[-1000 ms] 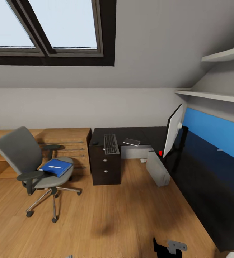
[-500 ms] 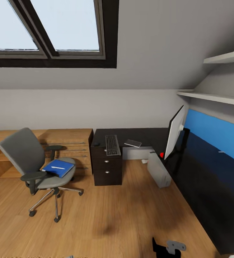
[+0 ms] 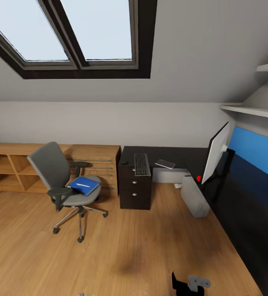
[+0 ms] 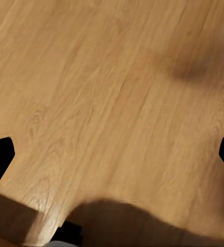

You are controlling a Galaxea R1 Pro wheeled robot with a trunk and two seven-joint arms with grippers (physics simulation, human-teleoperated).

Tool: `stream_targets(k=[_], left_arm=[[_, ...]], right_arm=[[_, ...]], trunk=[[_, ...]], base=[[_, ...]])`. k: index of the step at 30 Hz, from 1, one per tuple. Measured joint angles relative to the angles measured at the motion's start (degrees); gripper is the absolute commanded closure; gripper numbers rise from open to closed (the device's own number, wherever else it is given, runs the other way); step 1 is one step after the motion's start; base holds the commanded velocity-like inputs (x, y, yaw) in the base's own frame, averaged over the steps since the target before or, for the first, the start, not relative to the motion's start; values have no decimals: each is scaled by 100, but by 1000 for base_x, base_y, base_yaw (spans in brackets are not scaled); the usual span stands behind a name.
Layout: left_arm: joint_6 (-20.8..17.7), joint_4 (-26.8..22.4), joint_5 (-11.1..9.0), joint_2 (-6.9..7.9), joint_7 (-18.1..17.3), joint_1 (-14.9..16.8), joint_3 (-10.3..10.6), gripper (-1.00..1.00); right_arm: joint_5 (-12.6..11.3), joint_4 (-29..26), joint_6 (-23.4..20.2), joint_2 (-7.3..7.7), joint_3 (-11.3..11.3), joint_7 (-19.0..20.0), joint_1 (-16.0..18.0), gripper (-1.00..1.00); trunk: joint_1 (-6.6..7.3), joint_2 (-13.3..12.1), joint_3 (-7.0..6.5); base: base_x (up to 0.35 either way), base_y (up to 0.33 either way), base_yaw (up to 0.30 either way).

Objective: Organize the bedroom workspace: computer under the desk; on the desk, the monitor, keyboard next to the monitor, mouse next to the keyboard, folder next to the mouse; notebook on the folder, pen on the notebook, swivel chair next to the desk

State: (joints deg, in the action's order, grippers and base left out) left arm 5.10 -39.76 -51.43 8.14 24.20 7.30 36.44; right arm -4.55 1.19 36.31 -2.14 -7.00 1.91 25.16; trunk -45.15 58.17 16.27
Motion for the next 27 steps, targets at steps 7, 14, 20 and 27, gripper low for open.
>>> stream_targets(k=[7,14,20,27], left_arm=[[-1,1,11,-100,20,1,0,-100],[-1,2,16,-110,26,1,0,-100],[16,1,26,-110,29,1,-10,-100],[98,1,27,-111,29,1,-17,-100]], right_arm=[[5,-6,-1,-21,1,0,0,-100],[8,-7,0,-22,0,0,0,-100],[8,-8,-1,-22,3,0,0,-100],[3,-7,-1,-21,0,0,-1,-100]], trunk=[[154,-281,-96],[287,-523,-200],[289,-522,-200],[422,-764,-308]], base=[[-322,-98,98],[-281,-144,10],[-41,-30,0],[-3,-2,0]])
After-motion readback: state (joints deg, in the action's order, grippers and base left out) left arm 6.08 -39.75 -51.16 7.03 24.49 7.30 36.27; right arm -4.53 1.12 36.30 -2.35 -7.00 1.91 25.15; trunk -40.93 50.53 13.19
